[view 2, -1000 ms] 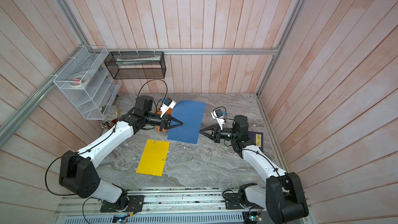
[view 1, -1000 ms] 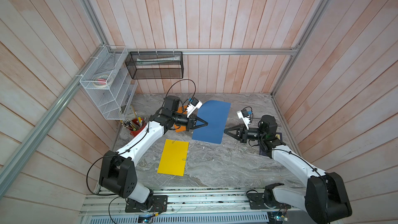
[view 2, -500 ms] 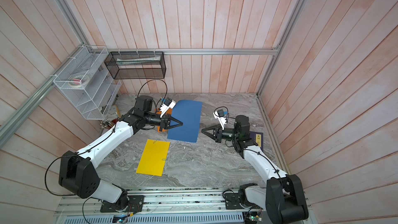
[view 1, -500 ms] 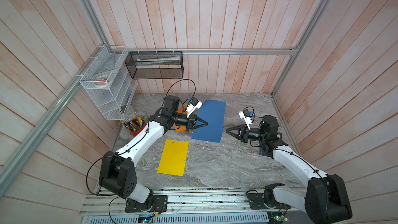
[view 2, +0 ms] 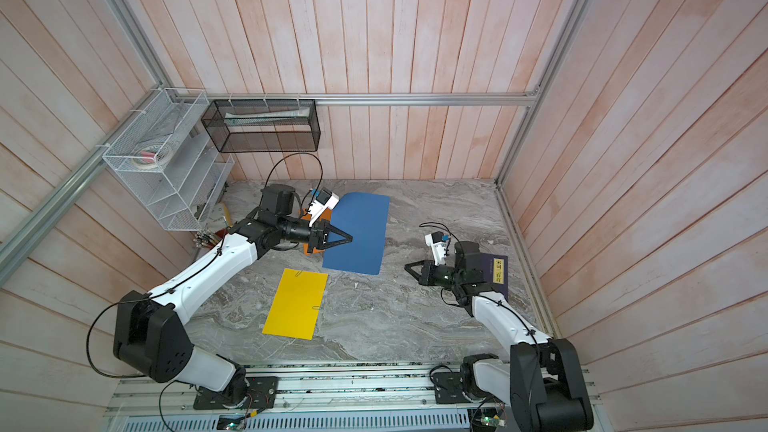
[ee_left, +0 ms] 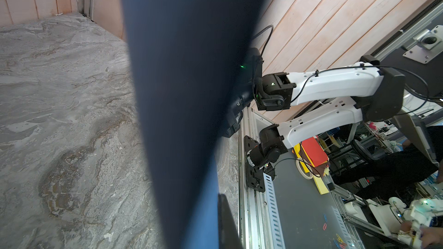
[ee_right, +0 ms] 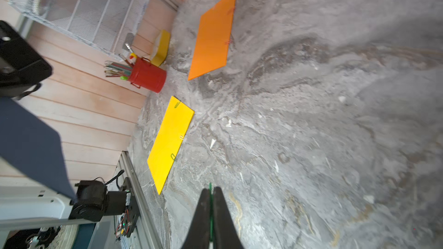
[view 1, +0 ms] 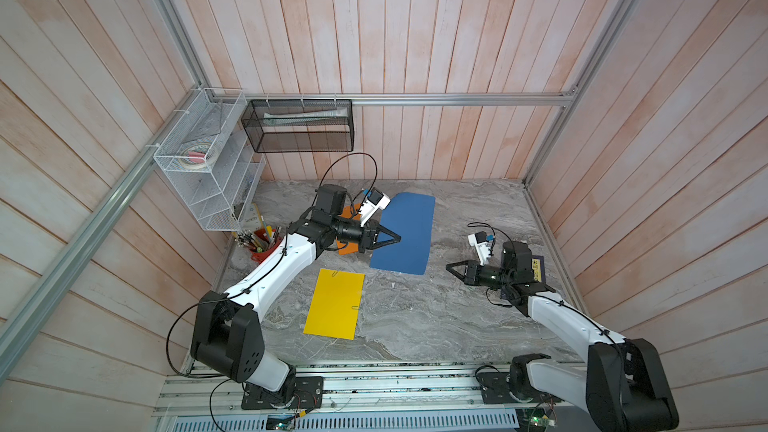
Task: Unclip the paperclips from the documents
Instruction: Place the paper clip at the center of the board.
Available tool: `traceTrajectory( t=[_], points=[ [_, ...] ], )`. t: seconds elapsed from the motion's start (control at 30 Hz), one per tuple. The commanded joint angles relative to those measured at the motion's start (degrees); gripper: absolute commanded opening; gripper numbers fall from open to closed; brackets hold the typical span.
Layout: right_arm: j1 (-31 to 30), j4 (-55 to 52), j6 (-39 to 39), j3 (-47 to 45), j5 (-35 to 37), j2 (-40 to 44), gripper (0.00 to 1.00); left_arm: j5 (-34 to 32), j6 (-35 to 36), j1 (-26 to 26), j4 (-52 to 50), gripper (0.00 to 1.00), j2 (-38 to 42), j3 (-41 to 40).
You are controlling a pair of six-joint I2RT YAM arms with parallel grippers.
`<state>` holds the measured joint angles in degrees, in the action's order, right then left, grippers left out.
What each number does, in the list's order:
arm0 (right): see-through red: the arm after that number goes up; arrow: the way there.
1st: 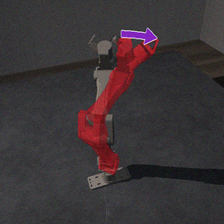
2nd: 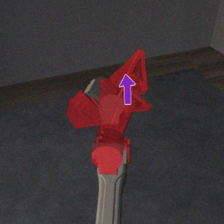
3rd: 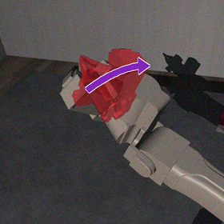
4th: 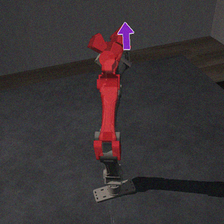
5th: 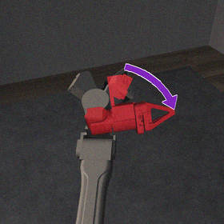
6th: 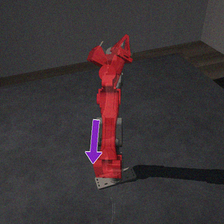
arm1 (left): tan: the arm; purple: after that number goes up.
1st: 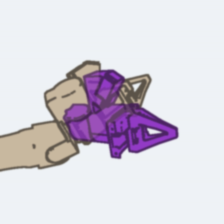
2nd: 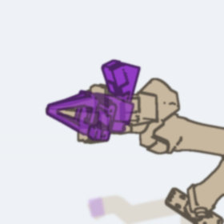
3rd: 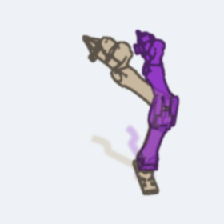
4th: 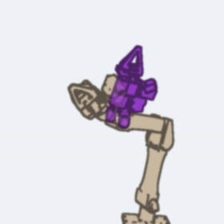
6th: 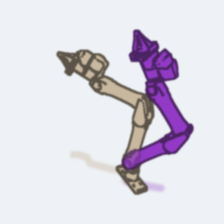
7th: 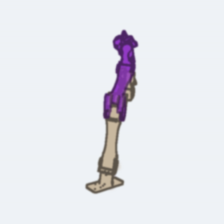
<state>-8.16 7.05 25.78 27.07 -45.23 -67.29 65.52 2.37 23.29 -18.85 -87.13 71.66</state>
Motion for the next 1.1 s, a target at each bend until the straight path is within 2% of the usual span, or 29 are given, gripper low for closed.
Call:
traceTrajectory(
  t=[0.0,0.23,0.67,0.93,1.07],
  points=[
    [0.9,-5.7,0.9,-1.6,7.3,-1.1,0.07,-0.5,0.8,-0.3,0.3,0.0,0.9,-1.0],
    [1.4,-6.7,2.6,-4.6,12.4,-2.9,0.07,-0.5,0.2,-0.2,1.3,0.0,1.0,-1.8],
    [1.9,-11.1,3.0,-4.7,18.6,-5.7,0.09,-1.2,0.2,0.0,1.4,0.0,1.2,-2.3],
    [2.0,-14.8,2.5,-3.7,21.5,-5.8,0.13,-1.3,0.2,0.0,1.4,0.0,1.2,-2.4],
    [2.0,-17.1,2.1,-2.7,22.9,-5.0,0.21,-1.3,0.2,0.0,1.4,0.0,1.3,-2.6]
  ],
)
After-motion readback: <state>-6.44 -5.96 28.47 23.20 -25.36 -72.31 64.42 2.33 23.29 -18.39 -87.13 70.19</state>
